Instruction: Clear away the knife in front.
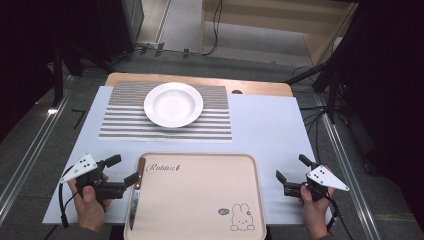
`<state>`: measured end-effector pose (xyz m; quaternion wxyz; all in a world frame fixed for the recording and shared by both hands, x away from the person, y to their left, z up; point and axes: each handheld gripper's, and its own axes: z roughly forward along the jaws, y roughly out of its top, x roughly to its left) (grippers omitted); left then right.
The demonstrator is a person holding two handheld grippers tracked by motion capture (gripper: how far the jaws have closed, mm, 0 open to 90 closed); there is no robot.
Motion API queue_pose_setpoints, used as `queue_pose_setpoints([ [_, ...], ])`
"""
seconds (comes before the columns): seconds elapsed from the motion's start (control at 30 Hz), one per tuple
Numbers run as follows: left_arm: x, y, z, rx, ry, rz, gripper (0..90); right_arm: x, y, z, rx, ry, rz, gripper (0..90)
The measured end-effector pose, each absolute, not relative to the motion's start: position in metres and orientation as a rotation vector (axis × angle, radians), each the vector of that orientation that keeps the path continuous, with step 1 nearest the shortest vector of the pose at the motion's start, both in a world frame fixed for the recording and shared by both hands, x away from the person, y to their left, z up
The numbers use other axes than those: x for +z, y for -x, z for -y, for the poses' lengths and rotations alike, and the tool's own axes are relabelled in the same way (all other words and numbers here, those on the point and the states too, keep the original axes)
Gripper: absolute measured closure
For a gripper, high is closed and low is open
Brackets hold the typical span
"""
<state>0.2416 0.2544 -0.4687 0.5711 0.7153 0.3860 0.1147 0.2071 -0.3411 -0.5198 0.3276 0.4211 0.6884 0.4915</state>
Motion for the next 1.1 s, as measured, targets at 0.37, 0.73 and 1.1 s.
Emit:
queue_pose_setpoints([
  [0.37,-0.467,-0.242,-0.273,0.315,-1.646,-0.950,0.0,-0.520,-0.207,0.341,1.286,-1.104,-1.802,0.0],
  [0.73,-0.466,-0.242,-0.297,0.374,-1.600,-1.001,0.0,-0.520,-0.207,0.341,1.283,-1.105,-1.803,0.0],
  [1.1,-0.468,-0.243,-0.317,0.419,-1.586,-1.044,0.0,-0.520,-0.207,0.341,1.284,-1.105,-1.803,0.0],
])
